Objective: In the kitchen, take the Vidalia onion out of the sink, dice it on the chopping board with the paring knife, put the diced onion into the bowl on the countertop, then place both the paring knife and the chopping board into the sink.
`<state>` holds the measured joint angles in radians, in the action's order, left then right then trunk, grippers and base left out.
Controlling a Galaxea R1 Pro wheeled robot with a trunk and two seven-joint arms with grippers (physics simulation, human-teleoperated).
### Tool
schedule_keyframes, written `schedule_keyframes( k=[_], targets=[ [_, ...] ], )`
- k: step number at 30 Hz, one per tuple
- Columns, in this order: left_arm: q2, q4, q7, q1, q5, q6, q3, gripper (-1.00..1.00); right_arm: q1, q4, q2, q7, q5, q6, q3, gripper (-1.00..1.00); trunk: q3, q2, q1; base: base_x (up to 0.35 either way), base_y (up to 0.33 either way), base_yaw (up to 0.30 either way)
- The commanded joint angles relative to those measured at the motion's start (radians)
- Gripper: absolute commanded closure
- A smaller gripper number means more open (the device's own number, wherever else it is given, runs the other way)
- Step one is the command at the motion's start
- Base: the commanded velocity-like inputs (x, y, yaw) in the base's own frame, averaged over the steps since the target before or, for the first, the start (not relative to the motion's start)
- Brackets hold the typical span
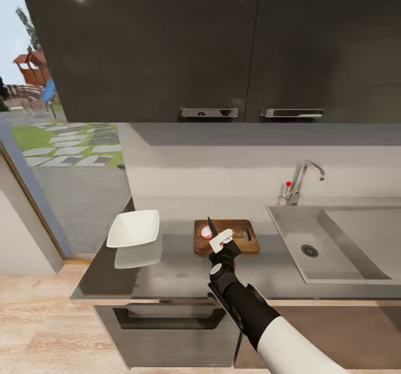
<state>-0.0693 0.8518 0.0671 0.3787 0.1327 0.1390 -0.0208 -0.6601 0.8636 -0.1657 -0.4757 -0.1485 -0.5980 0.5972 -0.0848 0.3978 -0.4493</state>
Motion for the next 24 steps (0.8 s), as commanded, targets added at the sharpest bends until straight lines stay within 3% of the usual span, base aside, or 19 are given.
schedule_keyframes(
  k=[1,24],
  targets=[
    [0.000,0.001,0.003,0.000,0.010,0.002,-0.002,-1.00,-0.001,0.000,0.000,-0.001,-0.006,-0.008,0.003,1.00,-0.002,0.002,-0.001,0.000,0.009,0.000],
    [-0.004,0.001,0.003,0.000,0.010,0.002,-0.002,-1.00,-0.001,0.000,0.000,-0.001,-0.007,-0.008,0.002,1.00,-0.026,0.002,-0.001,0.000,0.000,0.000]
  ],
)
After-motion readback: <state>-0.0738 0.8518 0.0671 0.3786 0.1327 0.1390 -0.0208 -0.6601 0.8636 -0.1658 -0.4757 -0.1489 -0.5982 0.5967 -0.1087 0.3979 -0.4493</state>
